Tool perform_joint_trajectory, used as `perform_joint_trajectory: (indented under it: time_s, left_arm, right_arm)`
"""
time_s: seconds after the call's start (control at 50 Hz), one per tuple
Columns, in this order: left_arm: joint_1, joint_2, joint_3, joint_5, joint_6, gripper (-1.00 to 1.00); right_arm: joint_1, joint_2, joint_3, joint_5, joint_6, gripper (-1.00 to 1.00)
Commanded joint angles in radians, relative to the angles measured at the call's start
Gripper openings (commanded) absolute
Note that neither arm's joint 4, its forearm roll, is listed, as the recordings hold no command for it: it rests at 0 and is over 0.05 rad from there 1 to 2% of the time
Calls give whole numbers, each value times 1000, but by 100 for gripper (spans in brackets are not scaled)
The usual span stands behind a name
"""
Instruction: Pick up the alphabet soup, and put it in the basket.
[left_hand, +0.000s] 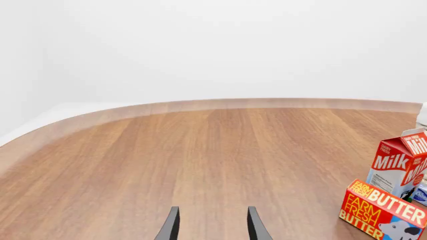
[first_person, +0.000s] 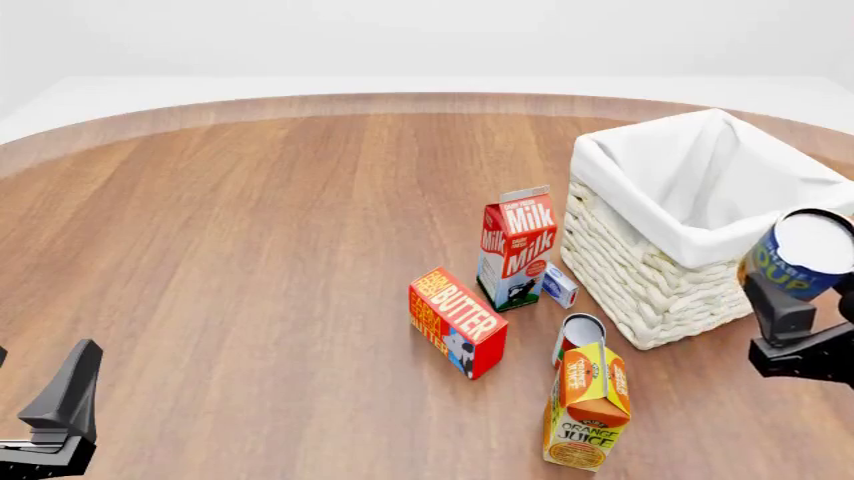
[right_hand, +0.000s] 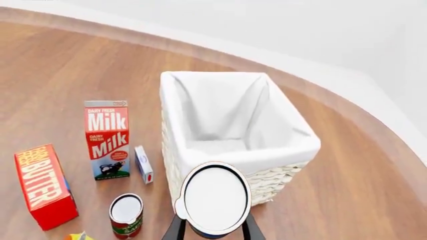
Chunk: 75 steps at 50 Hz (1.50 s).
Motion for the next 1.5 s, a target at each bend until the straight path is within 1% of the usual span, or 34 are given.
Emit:
perform_joint_trajectory:
  time_s: [0.02,0.26,0.4,0.6,0.88,1.24,1.4,1.42,1.5]
  left_arm:
    - [0,0,0,0,0,100]
    - [0,0,0,0,0,100]
    - [0,0,0,0,0,100]
    - [0,0,0,0,0,100]
    - [0,0,0,0,0,100]
    - [0,0,0,0,0,100]
    - [0,0,0,0,0,100]
    - [0,0,0,0,0,100]
    - [0,0,0,0,0,100]
  right_arm:
    - [2,29,-63,23,36,-100]
    - [11,76,-128,29,12,-100]
    - [7,88,-150,35,24,-100]
    - [-3,111,-185,44,7,-100]
    - [-2,183,-273,62,-18,-100]
    - [-8,268,-349,44,-39,-100]
    - [-19,297,-377,43,-48,-100]
    - [-29,299,-375,30,-60,-100]
    - [-32,313,-392,34,-61,-100]
